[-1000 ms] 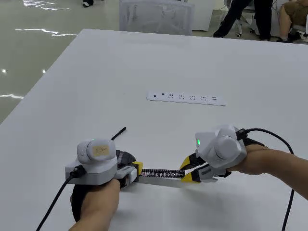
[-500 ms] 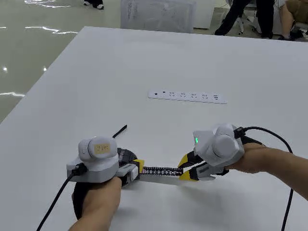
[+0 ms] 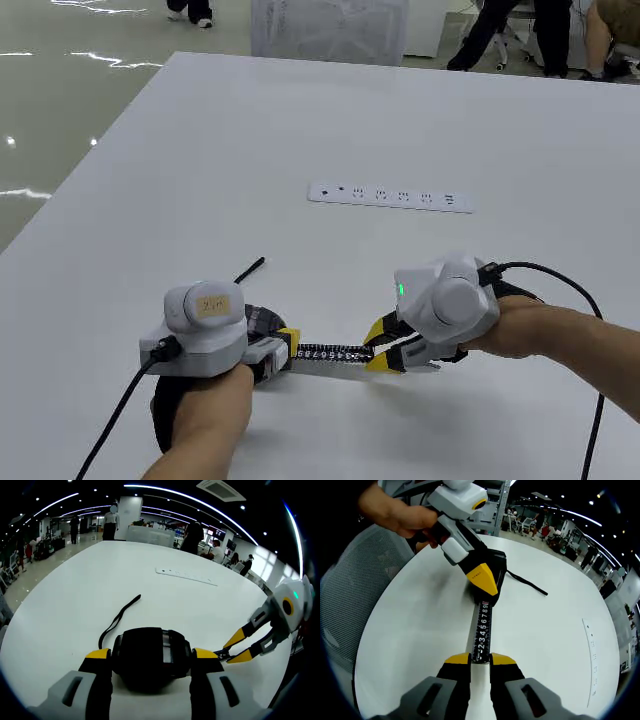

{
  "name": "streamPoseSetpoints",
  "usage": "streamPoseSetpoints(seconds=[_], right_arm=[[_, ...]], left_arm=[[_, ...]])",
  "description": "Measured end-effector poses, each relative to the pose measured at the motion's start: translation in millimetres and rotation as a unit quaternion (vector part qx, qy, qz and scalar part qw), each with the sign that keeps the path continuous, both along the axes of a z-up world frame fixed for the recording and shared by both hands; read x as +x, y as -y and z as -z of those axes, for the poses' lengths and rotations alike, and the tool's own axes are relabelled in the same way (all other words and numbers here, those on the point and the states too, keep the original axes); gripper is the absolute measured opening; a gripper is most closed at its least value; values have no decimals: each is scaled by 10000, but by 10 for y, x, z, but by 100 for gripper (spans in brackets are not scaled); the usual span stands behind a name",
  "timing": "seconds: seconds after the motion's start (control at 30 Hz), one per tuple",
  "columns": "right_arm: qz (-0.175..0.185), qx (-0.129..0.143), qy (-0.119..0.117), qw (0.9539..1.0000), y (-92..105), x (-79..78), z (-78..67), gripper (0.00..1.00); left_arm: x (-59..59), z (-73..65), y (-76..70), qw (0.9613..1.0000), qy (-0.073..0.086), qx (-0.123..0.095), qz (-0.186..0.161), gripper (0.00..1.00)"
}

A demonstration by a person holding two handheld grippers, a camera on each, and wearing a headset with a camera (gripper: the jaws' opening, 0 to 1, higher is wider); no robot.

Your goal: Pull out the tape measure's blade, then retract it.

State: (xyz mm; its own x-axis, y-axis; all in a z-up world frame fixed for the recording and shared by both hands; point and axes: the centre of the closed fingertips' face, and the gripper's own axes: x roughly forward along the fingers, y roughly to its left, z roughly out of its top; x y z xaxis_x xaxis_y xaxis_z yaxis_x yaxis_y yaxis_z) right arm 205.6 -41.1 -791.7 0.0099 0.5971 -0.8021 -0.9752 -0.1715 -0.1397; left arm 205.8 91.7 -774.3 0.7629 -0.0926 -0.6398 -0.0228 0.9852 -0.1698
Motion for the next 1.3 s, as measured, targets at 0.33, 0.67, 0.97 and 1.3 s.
streamPoseSetpoints(seconds=[0.33, 0.67, 0.97, 1.3], right_arm=[[0, 21, 4, 10000, -51, -17, 0, 13], [11, 40, 19, 10000, -86, -12, 6, 13], [-2, 55, 46, 10000, -120, -15, 19, 13], [4, 55, 52, 10000, -149, -18, 32, 13]], left_arm=[[75, 19, -27, 10000, -1, -1, 16, 58], [-2, -4, 0, 10000, 1, 14, 9, 59], [11, 11, -18, 10000, -3, 1, 4, 59], [32, 1, -7, 10000, -1, 4, 6, 59]])
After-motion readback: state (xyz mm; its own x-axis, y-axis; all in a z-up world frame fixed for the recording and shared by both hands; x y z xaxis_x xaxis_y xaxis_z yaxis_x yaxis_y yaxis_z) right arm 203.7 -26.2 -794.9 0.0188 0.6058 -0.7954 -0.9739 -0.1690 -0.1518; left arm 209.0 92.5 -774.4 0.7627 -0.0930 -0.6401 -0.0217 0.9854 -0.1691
